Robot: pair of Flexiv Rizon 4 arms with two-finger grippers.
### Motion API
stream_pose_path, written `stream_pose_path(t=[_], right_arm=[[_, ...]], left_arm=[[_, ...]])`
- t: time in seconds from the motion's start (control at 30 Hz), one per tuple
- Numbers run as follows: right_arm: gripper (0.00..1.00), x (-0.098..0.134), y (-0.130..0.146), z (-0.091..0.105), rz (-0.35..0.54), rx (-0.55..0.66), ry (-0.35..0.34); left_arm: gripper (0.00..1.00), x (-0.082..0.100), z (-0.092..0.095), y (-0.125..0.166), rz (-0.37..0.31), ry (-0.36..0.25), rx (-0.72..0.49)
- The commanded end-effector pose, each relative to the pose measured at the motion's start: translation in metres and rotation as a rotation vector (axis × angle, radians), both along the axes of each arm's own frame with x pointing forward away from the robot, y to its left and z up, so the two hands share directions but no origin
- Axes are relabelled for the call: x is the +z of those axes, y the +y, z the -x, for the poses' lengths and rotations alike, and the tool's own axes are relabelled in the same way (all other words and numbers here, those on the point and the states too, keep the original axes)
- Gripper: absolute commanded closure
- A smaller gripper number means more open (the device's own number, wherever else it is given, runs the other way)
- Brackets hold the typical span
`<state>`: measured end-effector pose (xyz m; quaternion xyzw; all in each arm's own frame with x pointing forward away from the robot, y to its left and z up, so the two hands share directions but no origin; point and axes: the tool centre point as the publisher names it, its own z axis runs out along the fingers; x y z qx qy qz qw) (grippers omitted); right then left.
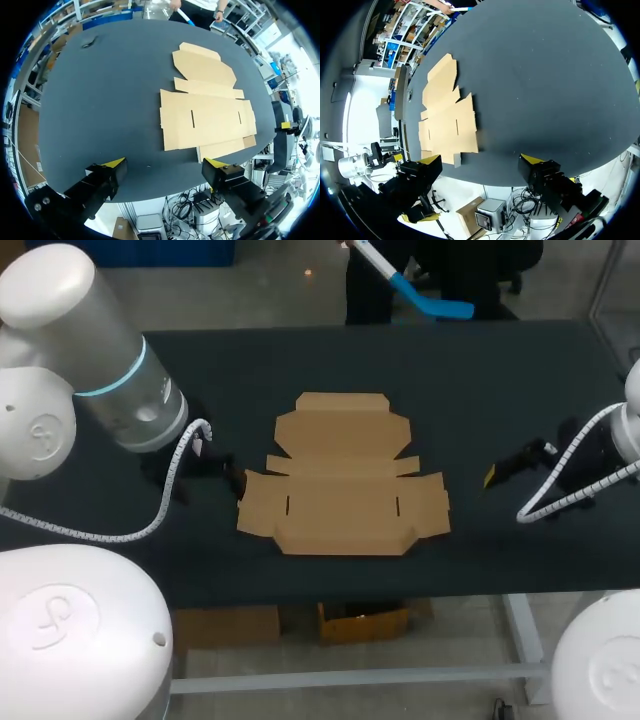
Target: Assemble the packaging by folding the flat box into shape, placing the metal phone stand inside, and closing the box properly
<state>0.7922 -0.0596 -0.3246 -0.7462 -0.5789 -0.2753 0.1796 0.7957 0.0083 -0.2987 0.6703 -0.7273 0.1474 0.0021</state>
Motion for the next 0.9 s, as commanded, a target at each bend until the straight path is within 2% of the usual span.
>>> stream_pose_path(t=[0.03,0.3,0.6,0.63,0.67,0.7,0.77,0.8,0.9], right_arm=[[0.0,0.007,-0.005,0.006,-0.014,0.008,0.002],[0.0,0.017,-0.018,0.007,-0.013,0.008,-0.01],[0.0,0.017,-0.025,-0.017,-0.009,0.028,-0.031],[0.16,0.018,-0.026,-0.019,-0.01,0.03,-0.032],[0.58,0.018,-0.026,-0.023,-0.01,0.033,-0.031],[0.69,0.018,-0.026,-0.026,-0.011,0.036,-0.031],[1.0,0.019,-0.027,-0.03,-0.011,0.042,-0.032],[1.0,0.02,-0.028,-0.032,-0.012,0.043,-0.032],[1.0,0.021,-0.029,-0.036,-0.008,0.049,-0.043]], left_arm=[[0.0,0.003,0.003,0.006,0.011,0.001,-0.013],[0.0,0.01,0.003,0.016,0.004,-0.005,-0.012],[0.0,0.012,-0.02,0.013,-0.005,-0.039,-0.061],[0.0,0.012,-0.022,0.013,-0.007,-0.046,-0.063],[0.15,0.013,-0.025,0.014,-0.008,-0.049,-0.063],[0.49,0.013,-0.027,0.014,-0.01,-0.051,-0.06],[0.85,0.013,-0.03,0.015,-0.012,-0.054,-0.058],[1.0,0.013,-0.03,0.016,-0.013,-0.054,-0.057],[1.0,0.014,-0.032,0.017,-0.022,-0.063,-0.056]])
